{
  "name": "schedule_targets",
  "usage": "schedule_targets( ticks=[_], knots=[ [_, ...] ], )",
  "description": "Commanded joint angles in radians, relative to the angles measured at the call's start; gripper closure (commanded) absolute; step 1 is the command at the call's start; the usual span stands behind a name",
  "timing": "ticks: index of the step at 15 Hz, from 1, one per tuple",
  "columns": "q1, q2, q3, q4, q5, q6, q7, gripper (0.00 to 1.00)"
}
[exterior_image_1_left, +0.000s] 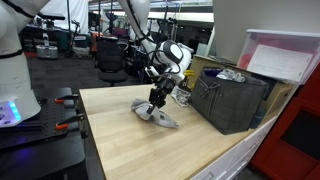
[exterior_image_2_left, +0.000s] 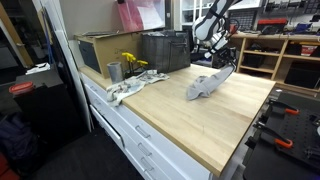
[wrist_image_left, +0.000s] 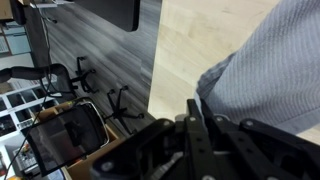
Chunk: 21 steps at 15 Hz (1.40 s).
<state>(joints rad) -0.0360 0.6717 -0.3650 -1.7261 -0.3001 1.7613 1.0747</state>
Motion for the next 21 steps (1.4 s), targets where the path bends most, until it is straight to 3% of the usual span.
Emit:
schedule_targets(
  ticks=[1,7,8,9,11,18,21],
  knots=[
    [-0.021,-0.034,-0.013,-0.042,-0.053,0.021,0.080,0.99],
    [-0.085,-0.015,-0.032,-0.042,-0.021,-0.018,0.233,0.99],
    [-0.096,-0.015,-0.034,-0.043,-0.008,-0.028,0.268,0.71],
    [-0.106,-0.017,-0.033,-0.045,0.002,-0.033,0.299,0.69],
    [-0.116,-0.031,-0.025,-0.057,0.018,-0.033,0.346,0.56],
    [-0.060,-0.105,-0.014,-0.107,-0.005,0.011,0.538,0.03],
    [-0.074,-0.157,0.046,-0.130,0.035,0.051,0.456,0.00]
  ],
)
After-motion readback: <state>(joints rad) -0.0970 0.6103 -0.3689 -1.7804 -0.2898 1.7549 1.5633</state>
